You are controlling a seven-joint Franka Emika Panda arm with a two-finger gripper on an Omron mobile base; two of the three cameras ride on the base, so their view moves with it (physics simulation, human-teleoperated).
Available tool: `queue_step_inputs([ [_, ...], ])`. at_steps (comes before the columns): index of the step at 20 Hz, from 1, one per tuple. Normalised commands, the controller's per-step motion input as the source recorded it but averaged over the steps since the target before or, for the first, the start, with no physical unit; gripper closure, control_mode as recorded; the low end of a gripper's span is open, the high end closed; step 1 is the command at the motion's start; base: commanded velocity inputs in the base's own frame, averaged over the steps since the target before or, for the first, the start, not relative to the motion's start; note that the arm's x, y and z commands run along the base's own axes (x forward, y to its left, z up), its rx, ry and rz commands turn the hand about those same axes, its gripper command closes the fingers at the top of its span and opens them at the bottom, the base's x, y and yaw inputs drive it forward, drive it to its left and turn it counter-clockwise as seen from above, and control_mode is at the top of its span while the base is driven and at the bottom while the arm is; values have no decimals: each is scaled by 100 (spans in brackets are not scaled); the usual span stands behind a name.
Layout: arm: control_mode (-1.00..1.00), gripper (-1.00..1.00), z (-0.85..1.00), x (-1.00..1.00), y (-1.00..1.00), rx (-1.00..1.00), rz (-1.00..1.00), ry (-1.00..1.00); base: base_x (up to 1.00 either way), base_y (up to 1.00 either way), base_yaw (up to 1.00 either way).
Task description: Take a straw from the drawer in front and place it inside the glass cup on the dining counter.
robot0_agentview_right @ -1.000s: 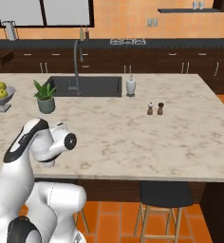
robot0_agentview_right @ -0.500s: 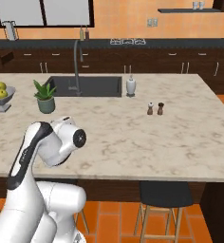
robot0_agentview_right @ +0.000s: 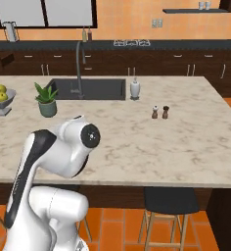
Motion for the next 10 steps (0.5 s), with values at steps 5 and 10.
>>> queue_step_inputs([
  [5,-100,-100,2,-51,-53,-19,-13,13,0,0,0],
  [10,-100,-100,-23,-37,-35,-25,-17,21,0,0,0],
])
